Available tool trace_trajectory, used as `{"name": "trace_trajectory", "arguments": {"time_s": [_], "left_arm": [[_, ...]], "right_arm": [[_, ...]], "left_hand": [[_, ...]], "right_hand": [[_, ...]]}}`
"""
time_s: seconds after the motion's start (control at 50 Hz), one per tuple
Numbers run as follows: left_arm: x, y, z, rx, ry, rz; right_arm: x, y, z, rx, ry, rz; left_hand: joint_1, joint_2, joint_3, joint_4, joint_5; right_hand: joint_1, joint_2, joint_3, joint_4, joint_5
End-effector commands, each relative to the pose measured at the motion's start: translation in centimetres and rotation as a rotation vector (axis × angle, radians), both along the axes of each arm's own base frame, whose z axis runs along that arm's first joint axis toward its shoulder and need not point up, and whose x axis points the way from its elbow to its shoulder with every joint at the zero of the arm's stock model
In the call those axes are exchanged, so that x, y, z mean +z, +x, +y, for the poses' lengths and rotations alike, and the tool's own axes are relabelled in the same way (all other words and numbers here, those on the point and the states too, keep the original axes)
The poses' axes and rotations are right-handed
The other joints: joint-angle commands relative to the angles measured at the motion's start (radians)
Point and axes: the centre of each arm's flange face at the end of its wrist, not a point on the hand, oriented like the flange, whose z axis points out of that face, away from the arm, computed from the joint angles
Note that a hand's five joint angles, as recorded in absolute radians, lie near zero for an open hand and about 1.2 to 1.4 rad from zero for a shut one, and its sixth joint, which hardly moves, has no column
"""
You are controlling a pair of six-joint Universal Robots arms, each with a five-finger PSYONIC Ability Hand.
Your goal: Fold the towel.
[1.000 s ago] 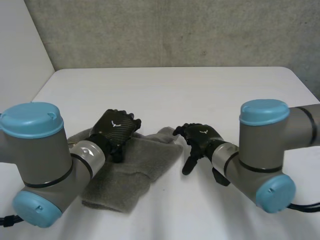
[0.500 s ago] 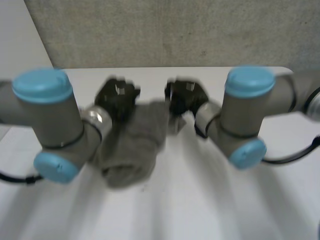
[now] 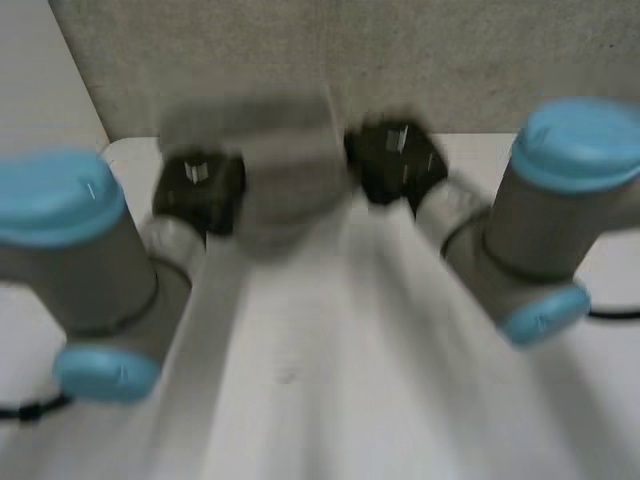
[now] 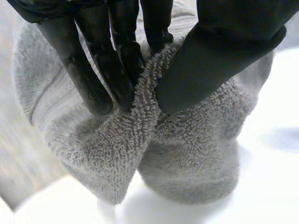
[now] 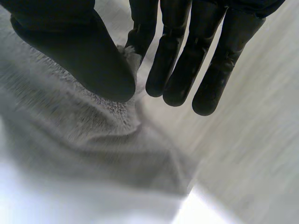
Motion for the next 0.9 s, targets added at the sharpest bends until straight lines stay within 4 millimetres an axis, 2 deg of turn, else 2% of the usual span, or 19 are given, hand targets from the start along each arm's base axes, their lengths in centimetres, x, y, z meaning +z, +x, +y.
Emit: {"name": "trace_trajectory", "arguments": {"time_s": [0.02,0.04,0.12,0.16,0.18,0.2,0.22,0.24,0.26,0.28,0.32,0.4,0.5,0.54,0.56,0.6,0.68,0.72,0.9], "left_arm": [[-7.0,1.4,5.6,-0.059,0.203,-0.137],[-7.6,1.4,6.6,-0.076,0.224,-0.154],[-8.0,1.5,7.8,-0.096,0.247,-0.174],[-7.4,1.9,9.0,-0.112,0.261,-0.190],[-7.4,1.9,9.0,-0.112,0.261,-0.190],[-7.0,2.0,9.4,-0.115,0.264,-0.193],[-6.4,2.2,9.5,-0.116,0.261,-0.190],[-6.4,2.2,9.5,-0.116,0.261,-0.190],[-5.8,2.2,9.6,-0.121,0.253,-0.185],[-5.8,2.2,9.6,-0.121,0.253,-0.185],[-4.5,2.2,9.4,-0.119,0.217,-0.173],[-3.3,1.9,8.9,-0.116,0.180,-0.148],[-1.4,0.9,7.6,-0.128,0.122,-0.107],[-0.3,-0.3,6.8,-0.195,0.078,-0.097],[-0.3,-0.3,6.8,-0.195,0.078,-0.097],[-1.0,-1.9,6.1,-0.283,0.068,-0.132],[-1.4,-3.5,5.2,-0.358,0.041,-0.169],[-2.5,-4.7,4.4,-0.408,0.040,-0.203],[-5.3,-7.0,2.0,-0.440,0.077,-0.297]], "right_arm": [[-9.5,-1.5,3.7,0.100,0.296,0.224],[-10.1,-1.6,4.1,0.110,0.322,0.243],[-10.3,-2.0,4.6,0.111,0.361,0.273],[-9.9,-2.4,5.0,0.106,0.390,0.291],[-9.9,-2.4,5.0,0.106,0.390,0.291],[-9.5,-2.6,5.0,0.100,0.397,0.292],[-9.0,-2.8,5.0,0.094,0.395,0.286],[-9.0,-2.8,5.0,0.094,0.395,0.286],[-8.4,-2.9,5.1,0.089,0.386,0.274],[-7.9,-3.0,5.2,0.087,0.378,0.268],[-7.6,-3.2,5.6,0.092,0.375,0.266],[-7.1,-3.6,6.0,0.088,0.368,0.258],[-6.5,-5.9,4.6,0.011,0.358,0.231],[-6.3,-6.5,4.4,-0.006,0.351,0.224],[-6.3,-6.5,4.4,-0.006,0.351,0.224],[-6.3,-7.4,4.0,-0.035,0.347,0.216],[-6.8,-8.3,3.7,-0.063,0.360,0.215],[-7.0,-9.3,3.4,-0.091,0.369,0.214],[-7.8,-10.7,3.2,-0.128,0.402,0.226]], "left_hand": [[0.226,0.181,0.181,0.179,0.194],[0.226,0.181,0.181,0.179,0.194],[0.179,0.134,0.135,0.133,0.148],[0.051,0.006,0.006,0.004,0.019],[0.050,0.005,0.005,0.003,0.019],[-0.052,-0.097,-0.096,-0.098,-0.083],[-0.189,-0.235,-0.234,-0.236,-0.221],[-0.191,-0.236,-0.235,-0.237,-0.222],[-0.385,-0.431,-0.430,-0.432,-0.417],[-0.387,-0.433,-0.432,-0.434,-0.419],[-0.665,-0.711,-0.710,-0.712,-0.697],[-0.740,-0.785,-0.784,-0.786,-0.771],[-0.746,-0.791,-0.790,-0.792,-0.777],[-0.737,-0.782,-0.782,-0.784,-0.768],[-0.737,-0.782,-0.781,-0.783,-0.768],[-0.728,-0.773,-0.773,-0.775,-0.760],[-0.728,-0.773,-0.773,-0.775,-0.760],[-0.725,-0.770,-0.770,-0.772,-0.757],[-0.684,-0.729,-0.729,-0.731,-0.715]], "right_hand": [[0.436,0.221,0.211,0.208,0.237],[0.436,0.221,0.211,0.208,0.237],[0.364,0.148,0.139,0.135,0.165],[-0.191,-0.406,-0.416,-0.419,-0.390],[-0.194,-0.409,-0.419,-0.422,-0.393],[-0.464,-0.680,-0.689,-0.693,-0.663],[-0.595,-0.810,-0.820,-0.823,-0.794],[-0.596,-0.812,-0.821,-0.825,-0.795],[-0.628,-0.844,-0.853,-0.857,-0.827],[-0.640,-0.856,-0.865,-0.869,-0.839],[-0.649,-0.864,-0.874,-0.877,-0.848],[-0.658,-0.873,-0.883,-0.886,-0.857],[-0.658,-0.873,-0.883,-0.886,-0.857],[-0.658,-0.873,-0.883,-0.886,-0.857],[-0.658,-0.873,-0.883,-0.886,-0.857],[-0.658,-0.873,-0.883,-0.886,-0.857],[-0.658,-0.873,-0.883,-0.886,-0.857],[-0.658,-0.873,-0.883,-0.886,-0.857],[-0.661,-0.876,-0.886,-0.889,-0.860]]}}
